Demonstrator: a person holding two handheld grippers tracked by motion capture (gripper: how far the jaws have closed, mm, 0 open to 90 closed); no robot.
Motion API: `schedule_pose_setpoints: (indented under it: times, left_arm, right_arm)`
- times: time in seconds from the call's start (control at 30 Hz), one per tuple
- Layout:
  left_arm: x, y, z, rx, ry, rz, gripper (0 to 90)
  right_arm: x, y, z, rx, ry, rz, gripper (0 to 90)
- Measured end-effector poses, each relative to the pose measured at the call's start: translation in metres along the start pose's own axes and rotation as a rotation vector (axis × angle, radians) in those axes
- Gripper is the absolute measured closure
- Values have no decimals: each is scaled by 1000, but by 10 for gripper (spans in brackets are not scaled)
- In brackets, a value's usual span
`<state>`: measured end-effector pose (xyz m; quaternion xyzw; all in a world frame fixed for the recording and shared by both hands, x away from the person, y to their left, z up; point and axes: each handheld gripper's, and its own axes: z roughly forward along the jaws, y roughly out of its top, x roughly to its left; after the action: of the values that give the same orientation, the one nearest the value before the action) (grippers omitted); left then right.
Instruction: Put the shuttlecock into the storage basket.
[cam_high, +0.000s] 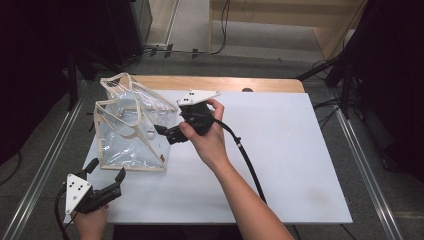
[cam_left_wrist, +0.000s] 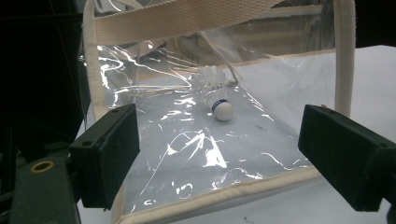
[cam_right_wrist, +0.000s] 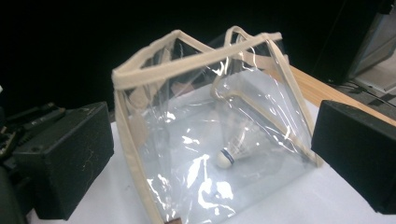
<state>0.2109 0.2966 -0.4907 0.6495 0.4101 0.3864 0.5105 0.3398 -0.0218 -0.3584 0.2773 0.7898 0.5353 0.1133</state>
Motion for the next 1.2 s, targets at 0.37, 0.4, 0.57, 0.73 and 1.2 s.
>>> schedule_pose_setpoints:
  times: [0.37,0.4,0.57,0.73,1.2]
  left_arm:
    - [0,0,0,2,0,3,134]
    - [0,0,0,2,1,3,133]
    - [0,0,0,2,0,3,134]
    - [0,0,0,3,0,4,134]
    - [0,0,0,6,-1,7,134]
  right_arm:
    - [-14,-25,-15,1,-45,7,0]
    - [-15,-28,-16,0,-45,8,0]
    - [-19,-39,-21,0,-63,12,0]
    - [-25,-50,-27,-5,-84,19,0]
    - [-39,-80,-48,-11,-122,55,0]
